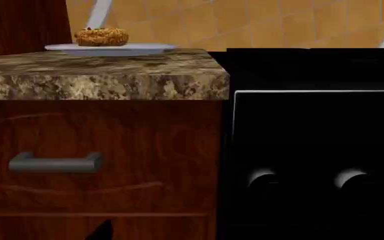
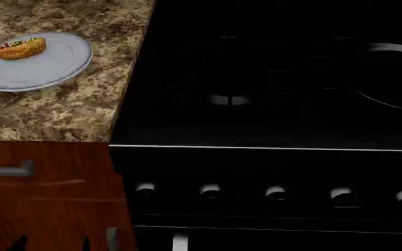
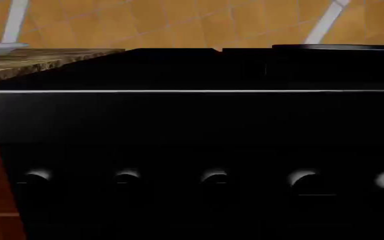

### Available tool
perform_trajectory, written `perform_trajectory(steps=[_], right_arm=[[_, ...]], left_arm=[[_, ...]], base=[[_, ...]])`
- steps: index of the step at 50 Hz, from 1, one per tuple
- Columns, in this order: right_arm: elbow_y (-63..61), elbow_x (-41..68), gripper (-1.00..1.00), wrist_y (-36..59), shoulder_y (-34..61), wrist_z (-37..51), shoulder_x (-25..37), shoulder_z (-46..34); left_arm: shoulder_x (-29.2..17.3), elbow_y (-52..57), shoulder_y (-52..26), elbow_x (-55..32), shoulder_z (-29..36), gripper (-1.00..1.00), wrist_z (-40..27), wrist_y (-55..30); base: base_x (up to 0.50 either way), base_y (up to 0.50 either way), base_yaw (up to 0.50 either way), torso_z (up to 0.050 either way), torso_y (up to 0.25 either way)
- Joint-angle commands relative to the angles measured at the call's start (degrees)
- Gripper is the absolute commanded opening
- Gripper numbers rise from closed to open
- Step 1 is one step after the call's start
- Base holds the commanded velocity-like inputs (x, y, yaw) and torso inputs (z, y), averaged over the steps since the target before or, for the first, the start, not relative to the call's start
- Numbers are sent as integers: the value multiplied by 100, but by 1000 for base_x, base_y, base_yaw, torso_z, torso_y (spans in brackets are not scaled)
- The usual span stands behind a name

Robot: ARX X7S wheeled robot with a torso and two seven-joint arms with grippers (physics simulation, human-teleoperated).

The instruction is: Pick the hot dog from the plate and place it in the pan.

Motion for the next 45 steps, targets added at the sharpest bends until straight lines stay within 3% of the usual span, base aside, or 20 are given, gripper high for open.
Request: perform_trajectory(steps=[1,6,22,45], right_arm=[[0,54,100,0,0,72,54,0],[182,88,100,-182,-20,145,198,-154],[503,131,100,-446,74,310,410,-376],[430,227,100,-414,127,542,577,-513]], left_arm=[[-57,0,0,-56,64,100,0,0],[-158,-2,2,22,197,100,-364,41],[-396,-111,-18,-39,484,100,-580,362],[-570,-132,-42,-373,685,100,-564,387]], base=[[0,0,0,0,0],[0,0,0,0,0],[0,0,0,0,0],[0,0,0,49,0]])
